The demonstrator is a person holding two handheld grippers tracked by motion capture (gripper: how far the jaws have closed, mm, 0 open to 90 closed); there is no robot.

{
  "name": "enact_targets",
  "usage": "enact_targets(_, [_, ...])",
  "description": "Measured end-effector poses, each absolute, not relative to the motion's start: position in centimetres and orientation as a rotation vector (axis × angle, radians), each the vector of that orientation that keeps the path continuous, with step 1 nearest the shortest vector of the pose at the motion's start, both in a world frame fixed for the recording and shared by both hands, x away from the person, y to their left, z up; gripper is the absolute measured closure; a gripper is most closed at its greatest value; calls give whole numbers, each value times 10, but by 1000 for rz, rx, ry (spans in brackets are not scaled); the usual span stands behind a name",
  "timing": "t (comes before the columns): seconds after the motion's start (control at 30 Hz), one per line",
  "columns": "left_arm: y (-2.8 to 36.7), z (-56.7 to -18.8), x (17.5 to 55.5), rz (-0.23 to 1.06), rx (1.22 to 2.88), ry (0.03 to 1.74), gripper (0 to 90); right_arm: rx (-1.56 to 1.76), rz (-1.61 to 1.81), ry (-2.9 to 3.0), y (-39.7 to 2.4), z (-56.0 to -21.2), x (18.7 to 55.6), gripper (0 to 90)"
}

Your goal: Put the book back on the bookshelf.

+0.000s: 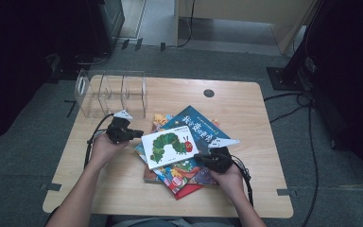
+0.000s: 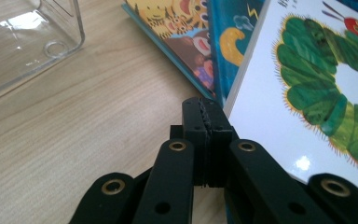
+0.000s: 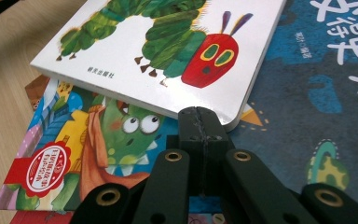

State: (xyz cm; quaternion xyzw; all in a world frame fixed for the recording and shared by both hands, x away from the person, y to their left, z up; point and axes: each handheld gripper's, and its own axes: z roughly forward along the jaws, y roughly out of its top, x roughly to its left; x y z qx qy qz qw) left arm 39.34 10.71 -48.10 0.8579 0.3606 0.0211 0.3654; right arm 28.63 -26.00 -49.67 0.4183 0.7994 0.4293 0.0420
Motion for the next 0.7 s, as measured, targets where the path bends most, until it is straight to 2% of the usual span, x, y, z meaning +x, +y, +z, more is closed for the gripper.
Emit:
enact_targets(0.3, [111, -479, 373, 67, 2245, 902, 900, 1303, 1363, 2482, -266, -498, 302, 900])
enact_targets(0.7, [116, -479, 335, -7, 2250, 912, 900, 1280, 1356, 2492, -263, -498, 322, 897])
